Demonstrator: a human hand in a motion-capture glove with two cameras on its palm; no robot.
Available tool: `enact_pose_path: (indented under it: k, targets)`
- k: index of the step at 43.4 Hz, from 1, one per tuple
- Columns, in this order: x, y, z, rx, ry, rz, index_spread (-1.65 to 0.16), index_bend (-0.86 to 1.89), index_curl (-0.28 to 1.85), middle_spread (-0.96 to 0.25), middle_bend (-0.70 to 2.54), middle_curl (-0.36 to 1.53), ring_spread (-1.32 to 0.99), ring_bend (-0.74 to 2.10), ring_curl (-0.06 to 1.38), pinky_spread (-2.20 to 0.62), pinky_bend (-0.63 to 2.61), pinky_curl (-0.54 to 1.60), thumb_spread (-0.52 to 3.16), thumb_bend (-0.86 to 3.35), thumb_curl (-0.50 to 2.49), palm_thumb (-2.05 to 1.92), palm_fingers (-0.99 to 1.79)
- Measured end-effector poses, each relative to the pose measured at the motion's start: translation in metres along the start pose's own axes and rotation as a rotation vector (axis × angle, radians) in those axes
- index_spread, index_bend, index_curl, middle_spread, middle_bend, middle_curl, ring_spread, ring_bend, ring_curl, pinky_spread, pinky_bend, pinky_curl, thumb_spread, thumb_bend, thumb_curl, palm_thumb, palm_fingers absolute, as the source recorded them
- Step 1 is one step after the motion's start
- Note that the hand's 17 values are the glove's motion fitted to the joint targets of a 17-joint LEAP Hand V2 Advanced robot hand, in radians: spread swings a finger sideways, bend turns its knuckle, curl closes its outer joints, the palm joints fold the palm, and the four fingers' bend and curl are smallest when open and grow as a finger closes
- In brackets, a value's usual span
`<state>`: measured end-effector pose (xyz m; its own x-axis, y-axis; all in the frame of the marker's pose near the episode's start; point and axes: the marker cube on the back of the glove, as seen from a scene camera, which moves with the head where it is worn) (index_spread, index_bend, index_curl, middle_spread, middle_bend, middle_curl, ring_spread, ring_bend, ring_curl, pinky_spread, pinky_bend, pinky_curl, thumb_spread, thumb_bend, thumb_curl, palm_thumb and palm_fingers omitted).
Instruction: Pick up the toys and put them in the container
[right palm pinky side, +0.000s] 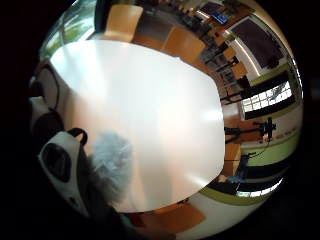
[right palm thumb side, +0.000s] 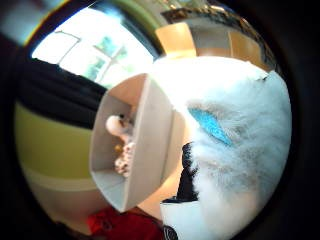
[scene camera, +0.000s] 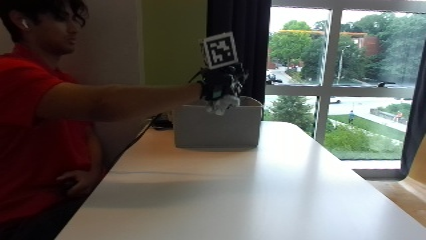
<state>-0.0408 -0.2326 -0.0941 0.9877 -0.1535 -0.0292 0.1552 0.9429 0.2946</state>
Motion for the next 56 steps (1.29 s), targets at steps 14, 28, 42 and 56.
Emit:
enact_pose_path:
  k: [14, 28, 42, 56]
  targets:
    - [-0.158, -0.017, -0.107, 0.088, -0.084, -0.193, -0.26, 0.86, 0.83, -0.22, 1.05, 0.75, -0.33, 1.34, 0.58, -0.43, 0.98, 0.44, 0.25, 0.02, 0.91, 0.57, 1.17]
    - [-0.272, -0.013, -0.065, -0.106, 0.017, -0.315, -0.27, 0.77, 0.86, -0.23, 1.0, 0.73, -0.34, 1.3, 0.56, -0.44, 0.95, 0.42, 0.25, -0.01, 0.96, 0.53, 1.11]
    - [-0.235, 0.004, -0.038, -0.4, 0.067, -0.329, -0.32, 0.1, 0.69, -0.22, 0.54, 0.58, -0.26, 0.91, 0.47, -0.23, 1.18, 0.5, 0.79, -0.15, 0.72, -0.1, -0.21]
    - [-0.107, 0.044, -0.035, -0.284, 0.037, -0.125, -0.34, 0.14, 0.47, -0.12, 0.34, 0.46, -0.11, 0.51, 0.27, -0.03, 1.07, 0.39, 0.94, -0.13, 0.45, -0.17, -0.12]
